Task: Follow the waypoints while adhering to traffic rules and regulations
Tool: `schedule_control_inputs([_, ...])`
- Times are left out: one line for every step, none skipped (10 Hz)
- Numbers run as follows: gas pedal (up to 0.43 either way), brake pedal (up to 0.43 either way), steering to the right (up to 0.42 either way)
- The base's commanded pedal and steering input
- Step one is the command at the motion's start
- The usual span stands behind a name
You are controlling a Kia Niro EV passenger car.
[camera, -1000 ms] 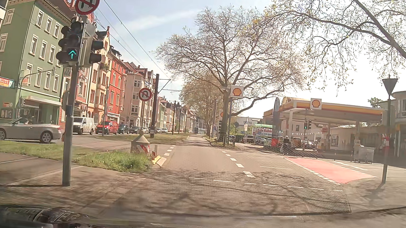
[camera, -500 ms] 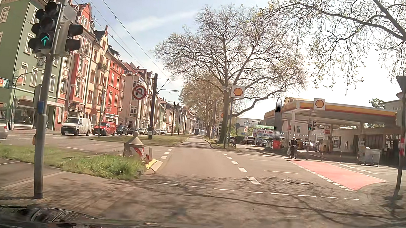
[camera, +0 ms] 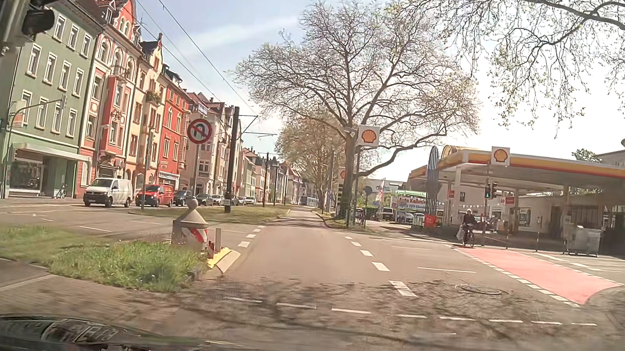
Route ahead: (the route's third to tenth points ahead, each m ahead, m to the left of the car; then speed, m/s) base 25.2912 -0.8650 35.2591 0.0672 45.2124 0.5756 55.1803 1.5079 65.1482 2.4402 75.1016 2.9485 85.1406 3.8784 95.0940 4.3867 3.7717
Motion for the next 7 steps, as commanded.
schedule_control_inputs([0.260, 0.000, -0.004])
schedule_control_inputs([0.260, 0.000, -0.008])
schedule_control_inputs([0.248, 0.000, -0.010])
schedule_control_inputs([0.248, 0.000, -0.013])
schedule_control_inputs([0.240, 0.000, -0.015])
schedule_control_inputs([0.240, 0.000, -0.016])
schedule_control_inputs([0.240, 0.000, -0.017])
